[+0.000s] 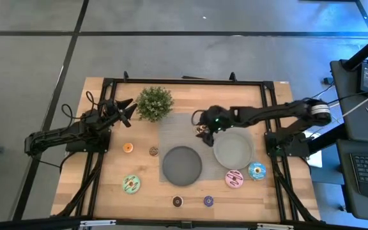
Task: Pick & Place donuts
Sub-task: Adjust the dark gray plate on the mat
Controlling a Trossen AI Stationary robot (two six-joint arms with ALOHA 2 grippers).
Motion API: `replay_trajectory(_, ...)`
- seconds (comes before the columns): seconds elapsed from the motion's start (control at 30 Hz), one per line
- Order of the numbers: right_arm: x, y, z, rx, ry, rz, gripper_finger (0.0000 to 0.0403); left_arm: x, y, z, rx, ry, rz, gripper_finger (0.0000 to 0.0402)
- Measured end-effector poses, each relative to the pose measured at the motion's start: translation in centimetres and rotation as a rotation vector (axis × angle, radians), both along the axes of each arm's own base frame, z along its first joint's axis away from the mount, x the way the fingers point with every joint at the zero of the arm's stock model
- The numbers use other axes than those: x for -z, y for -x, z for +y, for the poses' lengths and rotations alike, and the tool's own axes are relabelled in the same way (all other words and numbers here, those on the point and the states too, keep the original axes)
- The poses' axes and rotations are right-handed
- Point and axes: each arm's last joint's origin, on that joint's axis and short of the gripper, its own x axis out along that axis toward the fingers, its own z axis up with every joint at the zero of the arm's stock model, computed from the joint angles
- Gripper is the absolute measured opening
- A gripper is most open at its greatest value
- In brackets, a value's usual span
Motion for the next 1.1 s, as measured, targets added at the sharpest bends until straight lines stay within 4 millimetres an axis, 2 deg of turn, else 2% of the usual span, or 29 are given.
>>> replay_trajectory(0.23,3.3,-4.7,2.2,-0.068,-0.012,0.116,0.0261,0.3,-0.1,-0.1,0.038,0.008,0.032,0.021)
replay_trajectory(0.37,5.3,-6.2,2.9,-0.102,-0.037,0.215,0.0247,0.3,-0.1,-0.1,0.068,0.007,0.035,0.021)
replay_trajectory(0.47,6.0,-7.1,3.2,-0.135,-0.077,0.227,0.0239,0.3,-0.1,-0.1,0.069,0.007,0.036,0.021)
replay_trajectory(0.67,7.0,-7.1,3.3,-0.104,-0.125,0.278,0.0211,0.3,-0.1,-0.1,0.068,-0.013,0.052,0.021)
replay_trajectory(1.1,7.1,-6.9,3.3,-0.109,-0.123,0.295,0.0099,0.3,-0.1,-0.2,0.067,-0.035,0.071,0.021)
